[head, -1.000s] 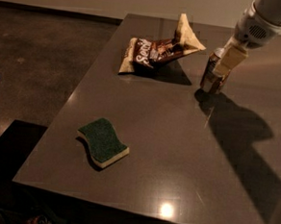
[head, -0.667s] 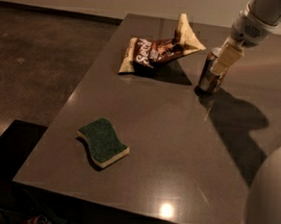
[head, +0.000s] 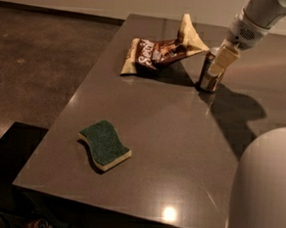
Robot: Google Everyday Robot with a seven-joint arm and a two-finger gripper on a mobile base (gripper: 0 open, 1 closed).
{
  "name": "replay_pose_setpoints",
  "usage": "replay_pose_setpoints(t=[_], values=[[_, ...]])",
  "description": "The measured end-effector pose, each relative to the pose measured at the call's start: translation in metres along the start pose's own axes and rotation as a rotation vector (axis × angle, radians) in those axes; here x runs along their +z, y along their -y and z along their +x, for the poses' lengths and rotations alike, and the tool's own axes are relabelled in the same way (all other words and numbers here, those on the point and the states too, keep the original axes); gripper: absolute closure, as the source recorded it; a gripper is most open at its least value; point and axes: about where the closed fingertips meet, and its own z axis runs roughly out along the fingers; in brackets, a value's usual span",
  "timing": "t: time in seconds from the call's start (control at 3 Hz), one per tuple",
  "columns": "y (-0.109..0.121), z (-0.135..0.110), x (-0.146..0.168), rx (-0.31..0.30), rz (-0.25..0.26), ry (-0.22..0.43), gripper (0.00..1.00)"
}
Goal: Move orange can near brown chip bag
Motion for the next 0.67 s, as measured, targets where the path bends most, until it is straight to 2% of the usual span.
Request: replay_pose_setpoints(t=[0.33,0.67], values=[[0.0044,-0.0032,0.0029,0.0,0.014,0.01,0.0],[0.0077,-0.006,0.0064,-0.001,0.022,0.017,0.0]])
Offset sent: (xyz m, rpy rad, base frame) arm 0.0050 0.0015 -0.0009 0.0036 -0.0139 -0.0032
